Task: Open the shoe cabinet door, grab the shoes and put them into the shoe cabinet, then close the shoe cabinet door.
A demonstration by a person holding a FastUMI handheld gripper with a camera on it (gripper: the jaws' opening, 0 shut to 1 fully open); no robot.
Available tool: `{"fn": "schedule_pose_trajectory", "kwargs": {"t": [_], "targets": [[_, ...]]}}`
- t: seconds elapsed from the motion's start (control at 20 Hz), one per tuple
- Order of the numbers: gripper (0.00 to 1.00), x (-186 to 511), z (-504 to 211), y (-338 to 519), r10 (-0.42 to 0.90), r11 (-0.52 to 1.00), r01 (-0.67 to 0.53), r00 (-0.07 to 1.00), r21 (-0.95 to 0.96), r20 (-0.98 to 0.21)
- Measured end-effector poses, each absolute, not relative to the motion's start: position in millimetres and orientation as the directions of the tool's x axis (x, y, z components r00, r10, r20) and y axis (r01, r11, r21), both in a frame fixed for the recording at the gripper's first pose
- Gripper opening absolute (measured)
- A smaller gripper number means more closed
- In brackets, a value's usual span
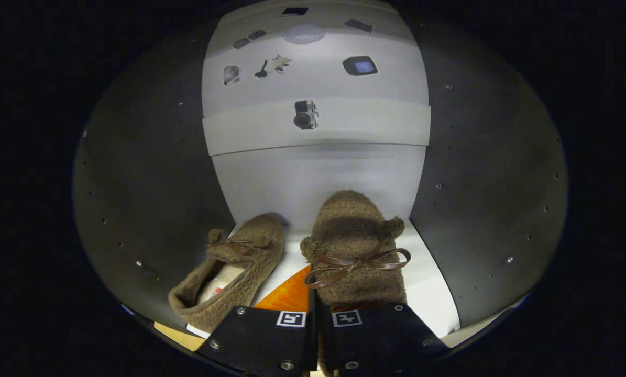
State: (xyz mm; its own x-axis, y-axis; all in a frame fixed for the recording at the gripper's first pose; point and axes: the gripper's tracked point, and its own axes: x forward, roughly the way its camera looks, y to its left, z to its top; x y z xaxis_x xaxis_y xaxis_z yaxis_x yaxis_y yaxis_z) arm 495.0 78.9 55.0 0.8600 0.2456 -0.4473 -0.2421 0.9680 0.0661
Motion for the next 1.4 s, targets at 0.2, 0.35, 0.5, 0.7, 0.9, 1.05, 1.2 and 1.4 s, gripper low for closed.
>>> {"fn": "schedule_pose_trajectory", "kwargs": {"t": [0.2,0.35,0.5,0.7,0.9,1.05,1.2,1.4], "targets": [[0.04,517.2,39.0,75.3,0.216,0.974,-0.222,0.855,0.043,-0.472],[0.05,526.4,30.1,71.0,0.195,0.978,-0.204,0.857,0.034,-0.478],[0.16,527.4,29.2,74.7,0.199,0.978,-0.205,0.859,0.038,-0.473],[0.25,524.1,28.9,76.4,0.197,0.978,-0.207,0.856,0.033,-0.478],[0.27,515.1,34.1,74.9,0.193,0.978,-0.206,0.862,0.025,-0.469],[0.3,502.1,40.4,72.7,0.194,0.978,-0.208,0.865,0.022,-0.463],[0.34,487.6,48.6,69.9,0.195,0.977,-0.213,0.874,0.011,-0.446],[0.4,466.6,61.3,69.4,0.207,0.975,-0.222,0.883,0.012,-0.421]]}}
